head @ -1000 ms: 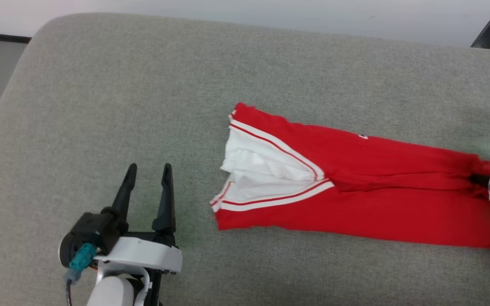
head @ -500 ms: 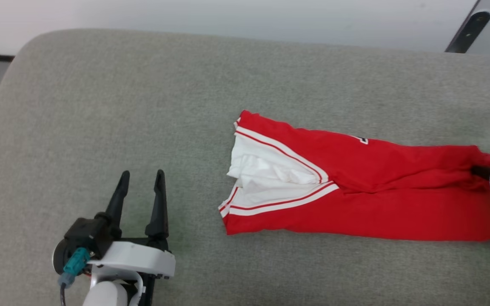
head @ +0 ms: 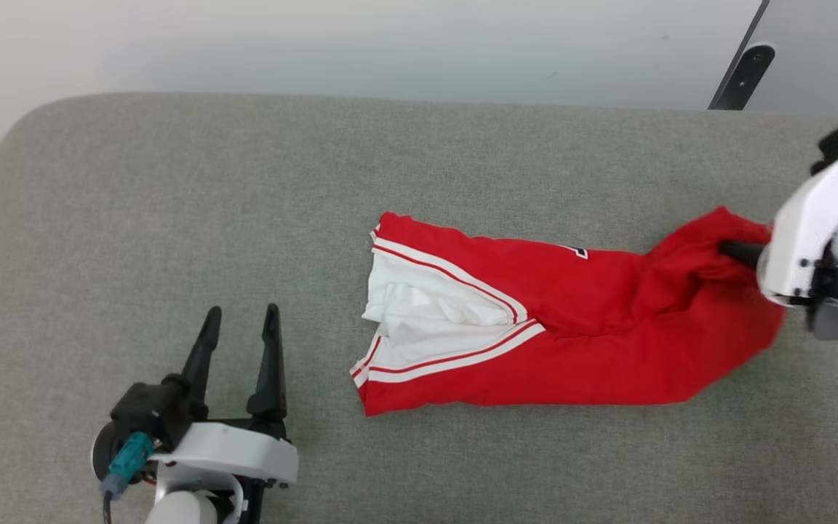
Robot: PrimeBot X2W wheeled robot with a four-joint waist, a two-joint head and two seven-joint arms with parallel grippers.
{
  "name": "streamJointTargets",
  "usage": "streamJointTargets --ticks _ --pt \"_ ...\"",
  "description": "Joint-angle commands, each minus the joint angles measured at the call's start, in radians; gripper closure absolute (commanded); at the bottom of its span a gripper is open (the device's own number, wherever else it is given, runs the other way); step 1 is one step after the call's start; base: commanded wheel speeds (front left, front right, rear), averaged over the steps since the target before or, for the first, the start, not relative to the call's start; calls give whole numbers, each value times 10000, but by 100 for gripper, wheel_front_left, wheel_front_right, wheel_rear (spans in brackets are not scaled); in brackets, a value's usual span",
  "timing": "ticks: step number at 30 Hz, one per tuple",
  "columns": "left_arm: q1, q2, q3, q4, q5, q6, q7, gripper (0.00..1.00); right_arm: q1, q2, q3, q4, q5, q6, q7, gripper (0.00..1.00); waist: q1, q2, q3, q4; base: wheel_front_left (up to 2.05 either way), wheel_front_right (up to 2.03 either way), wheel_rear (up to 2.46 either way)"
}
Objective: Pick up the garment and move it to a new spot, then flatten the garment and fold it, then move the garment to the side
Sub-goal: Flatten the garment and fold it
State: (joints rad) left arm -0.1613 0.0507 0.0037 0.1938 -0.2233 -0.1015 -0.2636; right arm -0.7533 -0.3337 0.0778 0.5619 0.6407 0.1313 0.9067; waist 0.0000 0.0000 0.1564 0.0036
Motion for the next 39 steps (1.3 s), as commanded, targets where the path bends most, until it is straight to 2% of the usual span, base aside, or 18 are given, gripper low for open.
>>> streamJointTargets --ticks 1,10,15,18,23,30,39 --pt "82 -1 -26 6 -46 -51 -2 0 -80 298 -133 -67 -178 -11 48 100 0 0 -59 -10 0 0 0" --pt "-59 -1 -146 73 -232 15 -4 0 -156 2079 -574 -1094 -1363 -11 533 100 0 0 -83 219 0 0 0" --pt "-166 1 -284 110 -373 55 -2 0 -56 2703 -387 -1674 -1736 -11 715 100 0 0 -43 471 0 0 0" --pt "-207 -1 -431 151 -484 108 -2 0 -57 2813 -154 -1833 -1709 -11 709 100 0 0 1 669 0 0 0" --pt "-410 -1 -730 228 -652 186 -2 0 -262 2849 668 -1719 -1015 -11 295 100 0 0 100 1064 0 0 0" --pt "-620 -1 -1094 264 -891 303 -2 0 -655 2845 1686 -1051 -444 -11 -473 100 0 0 263 1607 0 0 0" --pt "-822 -3 -1500 278 -1190 445 -2 0 -1044 2839 3003 -62 -479 -11 -1139 100 0 0 480 2093 0 0 0"
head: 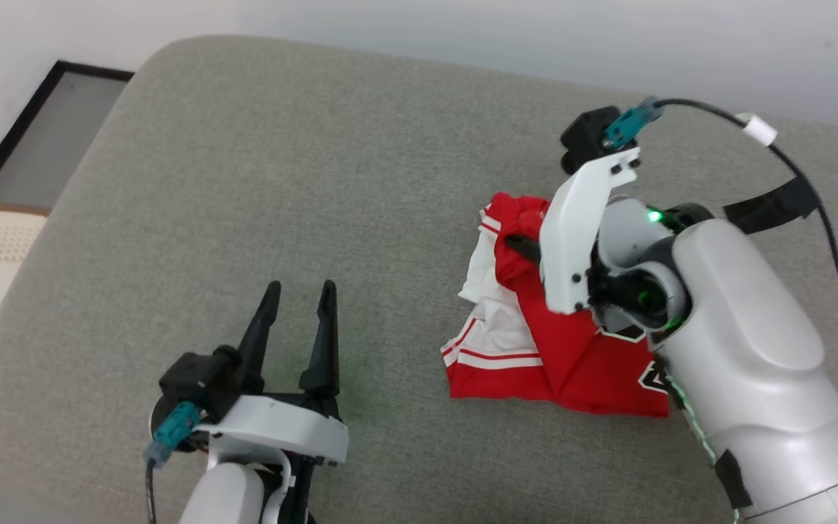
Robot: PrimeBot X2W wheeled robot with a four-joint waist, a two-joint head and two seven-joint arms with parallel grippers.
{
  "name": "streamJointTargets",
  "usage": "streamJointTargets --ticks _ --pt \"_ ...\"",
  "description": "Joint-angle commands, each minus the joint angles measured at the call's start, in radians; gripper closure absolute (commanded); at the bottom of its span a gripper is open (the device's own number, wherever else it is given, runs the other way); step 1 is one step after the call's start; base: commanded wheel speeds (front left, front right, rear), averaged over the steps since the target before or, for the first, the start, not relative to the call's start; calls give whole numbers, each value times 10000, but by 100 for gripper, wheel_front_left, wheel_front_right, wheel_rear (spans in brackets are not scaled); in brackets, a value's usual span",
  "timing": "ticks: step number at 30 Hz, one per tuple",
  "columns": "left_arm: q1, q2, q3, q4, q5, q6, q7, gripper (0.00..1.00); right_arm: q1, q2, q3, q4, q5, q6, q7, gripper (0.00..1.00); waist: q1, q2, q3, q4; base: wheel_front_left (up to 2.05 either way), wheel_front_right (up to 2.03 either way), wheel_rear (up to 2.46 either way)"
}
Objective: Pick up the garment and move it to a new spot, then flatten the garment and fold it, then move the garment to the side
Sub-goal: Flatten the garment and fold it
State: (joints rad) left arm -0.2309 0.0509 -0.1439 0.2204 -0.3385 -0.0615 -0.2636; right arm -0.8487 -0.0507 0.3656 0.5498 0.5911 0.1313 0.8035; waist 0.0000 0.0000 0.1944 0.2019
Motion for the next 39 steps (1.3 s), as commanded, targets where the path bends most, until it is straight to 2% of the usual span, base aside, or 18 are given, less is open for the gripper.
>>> streamJointTargets --ticks 1,8,19,20,22,23,25,39 --pt "-126 -4 -48 12 -59 64 -2 0 -91 11 271 158 46 -11 -180 100 0 0 116 136 0 0 0" --pt "-280 -3 -242 52 -265 79 -2 0 -175 19 1240 788 -126 -11 -758 100 0 0 213 268 0 0 0" --pt "-366 -3 -385 194 -367 95 -2 0 -497 23 2355 1421 -217 -11 -1090 100 0 0 169 387 0 0 0" --pt "-367 -3 -380 203 -372 92 -2 0 -529 21 2514 1393 -187 -11 -1110 92 0 0 155 392 0 0 0" --pt "-351 -3 -354 227 -365 84 -2 0 -665 20 2860 1357 -342 -11 -1188 57 0 0 124 387 0 0 0" --pt "-343 -3 -341 241 -356 77 -2 0 -719 21 3051 1325 -326 -11 -1175 43 0 0 111 385 0 0 0" --pt "-328 -3 -328 266 -362 56 -2 0 -794 18 3367 1276 -219 -11 -1125 0 0 0 74 387 0 0 0" --pt "-292 -3 -347 386 -403 2 -2 0 -1389 11 5446 795 256 -11 -1481 0 0 0 -103 423 0 0 0"
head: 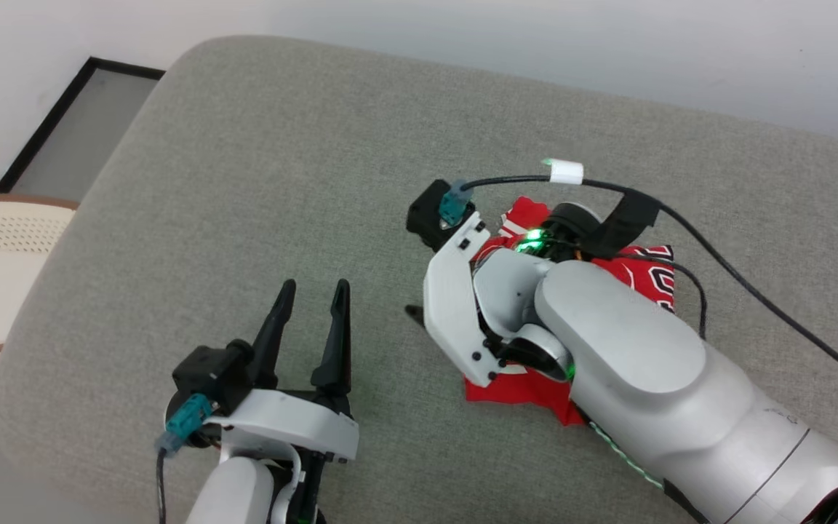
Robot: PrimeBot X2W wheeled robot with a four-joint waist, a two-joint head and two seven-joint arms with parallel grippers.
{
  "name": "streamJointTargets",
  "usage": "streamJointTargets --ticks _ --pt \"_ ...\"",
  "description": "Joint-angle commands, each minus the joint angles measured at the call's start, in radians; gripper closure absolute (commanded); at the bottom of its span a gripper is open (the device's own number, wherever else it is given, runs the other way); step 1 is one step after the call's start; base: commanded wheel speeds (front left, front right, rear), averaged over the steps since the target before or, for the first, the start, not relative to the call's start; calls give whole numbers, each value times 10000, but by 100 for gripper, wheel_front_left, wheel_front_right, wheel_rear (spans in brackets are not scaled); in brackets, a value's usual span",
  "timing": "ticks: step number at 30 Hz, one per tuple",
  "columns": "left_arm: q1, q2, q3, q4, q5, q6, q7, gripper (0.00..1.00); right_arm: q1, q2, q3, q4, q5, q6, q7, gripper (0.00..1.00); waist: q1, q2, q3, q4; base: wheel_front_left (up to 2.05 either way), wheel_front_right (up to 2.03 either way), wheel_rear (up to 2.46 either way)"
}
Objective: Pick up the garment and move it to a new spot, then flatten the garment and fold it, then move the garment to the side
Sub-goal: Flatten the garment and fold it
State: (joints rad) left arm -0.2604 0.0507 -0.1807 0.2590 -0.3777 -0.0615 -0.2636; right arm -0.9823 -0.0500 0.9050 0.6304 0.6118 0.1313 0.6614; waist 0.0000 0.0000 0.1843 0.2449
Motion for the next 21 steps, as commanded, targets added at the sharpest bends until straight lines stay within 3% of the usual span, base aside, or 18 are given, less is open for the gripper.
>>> streamJointTargets --ticks 1,10,21 --pt "12 -1 40 -5 -5 9 -2 0 -79 -3 109 -72 186 -11 -123 0 0 0 -7 -23 0 0 0" --pt "189 0 411 -93 277 50 -2 0 -304 -94 509 -694 713 -11 -1189 0 0 0 -66 -519 0 0 0" --pt "557 2 1130 -408 833 81 -2 0 712 -1569 -430 -1475 94 -11 -5365 0 0 0 -320 -1549 0 0 0"
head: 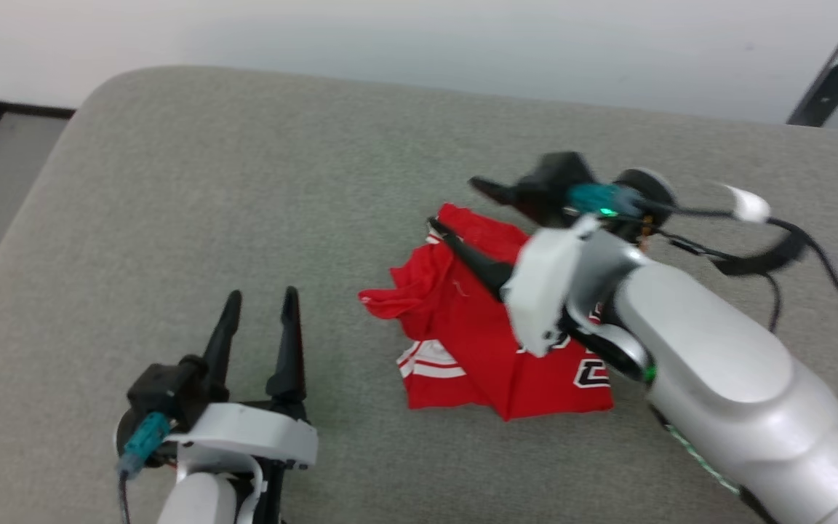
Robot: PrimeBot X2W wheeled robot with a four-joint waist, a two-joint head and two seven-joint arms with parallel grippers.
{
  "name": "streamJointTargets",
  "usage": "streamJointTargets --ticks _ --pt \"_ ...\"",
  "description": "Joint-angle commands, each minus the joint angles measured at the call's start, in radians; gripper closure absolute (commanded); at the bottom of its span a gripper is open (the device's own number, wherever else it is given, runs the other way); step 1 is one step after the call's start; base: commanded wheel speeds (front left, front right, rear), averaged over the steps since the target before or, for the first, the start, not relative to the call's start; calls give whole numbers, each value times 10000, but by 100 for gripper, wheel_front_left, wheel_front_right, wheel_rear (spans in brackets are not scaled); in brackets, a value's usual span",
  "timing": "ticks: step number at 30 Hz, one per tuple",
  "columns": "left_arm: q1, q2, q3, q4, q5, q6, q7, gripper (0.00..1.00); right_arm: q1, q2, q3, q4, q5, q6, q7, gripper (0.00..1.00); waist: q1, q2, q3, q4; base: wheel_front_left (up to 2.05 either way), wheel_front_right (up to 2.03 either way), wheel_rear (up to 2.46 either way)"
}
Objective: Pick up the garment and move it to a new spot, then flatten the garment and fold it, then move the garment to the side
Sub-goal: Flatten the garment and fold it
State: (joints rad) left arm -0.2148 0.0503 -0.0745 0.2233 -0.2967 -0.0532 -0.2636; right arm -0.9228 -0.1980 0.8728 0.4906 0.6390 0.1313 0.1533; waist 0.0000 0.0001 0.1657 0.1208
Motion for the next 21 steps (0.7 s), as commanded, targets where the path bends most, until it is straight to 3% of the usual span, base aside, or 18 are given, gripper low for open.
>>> streamJointTargets --ticks 1,5,10,21 --pt "155 6 130 -80 62 4 -2 0 263 -258 -204 -96 -361 -11 -719 0 0 -1 -185 -413 0 0 0" --pt "466 6 432 -285 262 -36 -2 0 1111 -778 -825 -69 -1148 -11 -2325 0 0 -1 -397 -847 0 0 0" --pt "978 9 858 -519 424 -107 -2 0 2479 -1087 -2117 163 -1638 -11 -3572 0 0 -1 -638 -1344 0 0 0" --pt "1576 3 1245 -664 872 -360 -2 0 5135 -1041 -5475 -424 -2786 -11 -4182 0 0 -1 -891 -2216 0 0 0"
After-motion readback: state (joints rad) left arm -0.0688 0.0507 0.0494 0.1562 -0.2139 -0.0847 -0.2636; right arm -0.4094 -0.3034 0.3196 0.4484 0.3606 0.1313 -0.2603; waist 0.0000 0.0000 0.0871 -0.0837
